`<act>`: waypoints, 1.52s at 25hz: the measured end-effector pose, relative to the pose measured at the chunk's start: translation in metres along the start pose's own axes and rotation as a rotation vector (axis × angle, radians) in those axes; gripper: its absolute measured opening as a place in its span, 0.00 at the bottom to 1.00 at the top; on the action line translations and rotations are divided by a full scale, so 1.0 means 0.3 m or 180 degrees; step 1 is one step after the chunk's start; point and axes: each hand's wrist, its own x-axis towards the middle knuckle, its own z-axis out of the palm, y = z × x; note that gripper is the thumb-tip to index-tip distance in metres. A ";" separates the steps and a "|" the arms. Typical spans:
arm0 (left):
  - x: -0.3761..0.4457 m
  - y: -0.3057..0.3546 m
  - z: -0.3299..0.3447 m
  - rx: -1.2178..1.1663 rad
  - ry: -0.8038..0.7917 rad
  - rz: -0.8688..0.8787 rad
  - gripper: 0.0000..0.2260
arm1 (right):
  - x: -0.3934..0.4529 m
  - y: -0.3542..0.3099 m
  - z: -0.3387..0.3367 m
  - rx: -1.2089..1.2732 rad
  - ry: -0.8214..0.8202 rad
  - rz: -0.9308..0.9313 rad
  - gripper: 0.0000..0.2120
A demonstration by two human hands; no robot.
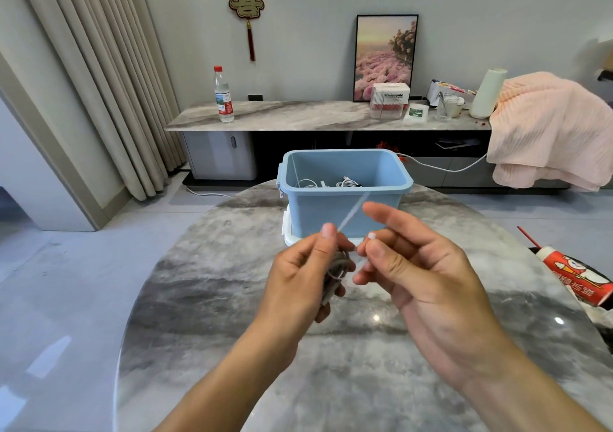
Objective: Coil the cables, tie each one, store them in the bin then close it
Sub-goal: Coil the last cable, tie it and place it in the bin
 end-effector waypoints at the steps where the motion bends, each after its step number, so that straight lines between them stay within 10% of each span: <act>1: -0.007 -0.003 0.011 0.0134 -0.0095 0.0110 0.18 | 0.009 -0.002 -0.012 -0.0047 -0.0022 0.0145 0.21; 15: -0.024 -0.021 0.022 -0.0191 -0.0309 -0.0213 0.17 | -0.014 0.034 -0.008 -0.1350 -0.0090 -0.0389 0.09; 38: 0.027 0.027 -0.044 -0.0988 0.0278 -0.0541 0.07 | -0.032 0.060 0.018 -0.0267 0.0131 -0.0383 0.05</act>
